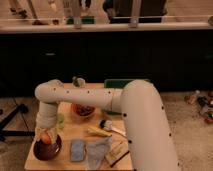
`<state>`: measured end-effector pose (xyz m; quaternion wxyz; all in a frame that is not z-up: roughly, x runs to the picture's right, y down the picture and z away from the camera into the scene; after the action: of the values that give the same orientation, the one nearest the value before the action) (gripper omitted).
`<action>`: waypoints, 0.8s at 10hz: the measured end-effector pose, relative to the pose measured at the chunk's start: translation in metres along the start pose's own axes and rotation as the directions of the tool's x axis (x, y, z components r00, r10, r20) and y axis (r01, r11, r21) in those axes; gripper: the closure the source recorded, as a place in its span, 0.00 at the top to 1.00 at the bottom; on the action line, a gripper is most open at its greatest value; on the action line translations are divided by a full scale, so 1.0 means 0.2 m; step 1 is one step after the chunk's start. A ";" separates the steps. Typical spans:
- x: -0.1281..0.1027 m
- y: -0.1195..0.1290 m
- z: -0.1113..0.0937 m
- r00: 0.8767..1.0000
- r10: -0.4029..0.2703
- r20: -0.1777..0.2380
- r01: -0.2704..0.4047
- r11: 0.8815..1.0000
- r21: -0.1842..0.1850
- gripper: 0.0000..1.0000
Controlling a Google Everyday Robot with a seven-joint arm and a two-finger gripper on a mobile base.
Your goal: Place apple in purple bowl
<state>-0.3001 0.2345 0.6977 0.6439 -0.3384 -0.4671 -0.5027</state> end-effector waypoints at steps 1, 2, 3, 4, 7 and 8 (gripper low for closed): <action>-0.01 -0.01 0.01 0.999 -0.033 0.016 0.033 0.999 -0.011 0.00; -0.01 -0.01 0.02 0.998 -0.057 0.029 0.058 0.998 -0.019 0.00; -0.01 -0.02 0.03 0.994 -0.095 0.050 0.097 0.995 -0.030 0.00; -0.01 -0.02 0.04 0.990 -0.122 0.067 0.125 0.991 -0.039 0.00; 0.01 0.01 0.04 0.983 -0.155 0.094 0.160 0.986 -0.049 0.00; 0.01 0.01 0.04 0.983 -0.158 0.095 0.163 0.985 -0.049 0.00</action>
<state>-0.3000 0.2409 0.7029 0.5695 -0.3403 -0.5074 -0.5499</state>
